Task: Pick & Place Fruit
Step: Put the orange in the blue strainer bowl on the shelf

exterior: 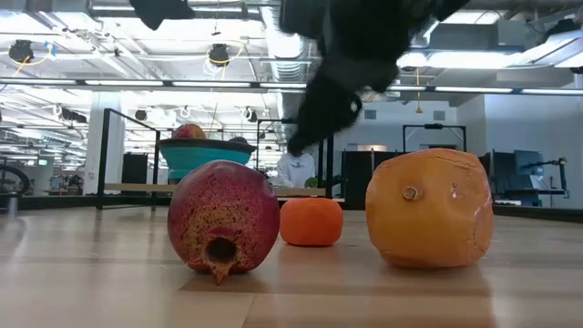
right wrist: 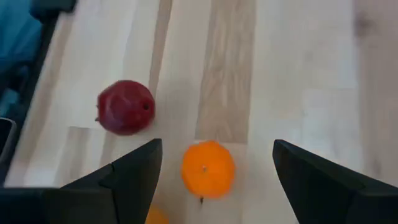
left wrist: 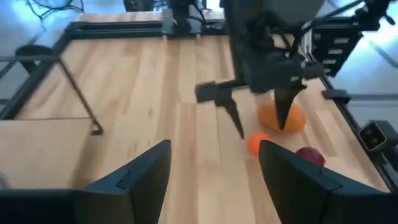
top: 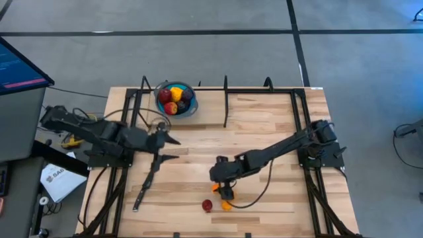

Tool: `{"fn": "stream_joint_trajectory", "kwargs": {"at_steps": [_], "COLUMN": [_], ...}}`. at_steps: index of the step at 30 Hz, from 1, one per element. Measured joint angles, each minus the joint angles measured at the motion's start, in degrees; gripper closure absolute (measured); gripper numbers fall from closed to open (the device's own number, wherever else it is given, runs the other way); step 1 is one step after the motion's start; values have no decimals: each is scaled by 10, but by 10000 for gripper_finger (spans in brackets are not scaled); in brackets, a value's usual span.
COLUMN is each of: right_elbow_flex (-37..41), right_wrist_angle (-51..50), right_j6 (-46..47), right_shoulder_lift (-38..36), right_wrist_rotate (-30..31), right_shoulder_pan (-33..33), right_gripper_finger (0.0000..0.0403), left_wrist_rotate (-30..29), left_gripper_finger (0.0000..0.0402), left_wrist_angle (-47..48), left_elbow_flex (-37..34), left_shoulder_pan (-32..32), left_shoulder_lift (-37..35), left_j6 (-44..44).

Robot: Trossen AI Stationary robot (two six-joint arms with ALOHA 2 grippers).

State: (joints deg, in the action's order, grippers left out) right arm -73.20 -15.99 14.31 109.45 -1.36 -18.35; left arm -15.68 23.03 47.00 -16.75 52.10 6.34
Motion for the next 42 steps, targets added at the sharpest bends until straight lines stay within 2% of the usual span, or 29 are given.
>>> {"fn": "stream_joint_trajectory", "kwargs": {"at_steps": [8,11,15,21,24,28,34,42], "right_elbow_flex": [-104,-128,-134,-134,-134,-134,-135,-191], "right_wrist_angle": [-128,-154,-171,-170,-165,-131,8,86], "right_j6": [-65,-79,-83,-83,-87,-104,-118,-117], "right_shoulder_lift": [97,119,137,131,117,100,62,60], "right_wrist_rotate": [-5,-5,-4,-5,-5,-5,-5,0], "right_shoulder_pan": [-8,-8,-6,1,12,39,122,258], "right_gripper_finger": [104,118,155,247,279,276,241,263], "left_wrist_rotate": [-19,-23,-26,-40,-49,-85,-134,-175], "left_gripper_finger": [177,181,183,183,186,188,189,189], "left_wrist_angle": [28,44,50,74,100,133,148,137], "left_elbow_flex": [1,0,0,0,0,0,-3,-63], "left_shoulder_pan": [-36,-43,-48,-64,-81,-118,-172,-182], "left_shoulder_lift": [44,47,50,47,44,36,26,-3], "left_j6": [56,63,72,99,126,163,184,236]}}
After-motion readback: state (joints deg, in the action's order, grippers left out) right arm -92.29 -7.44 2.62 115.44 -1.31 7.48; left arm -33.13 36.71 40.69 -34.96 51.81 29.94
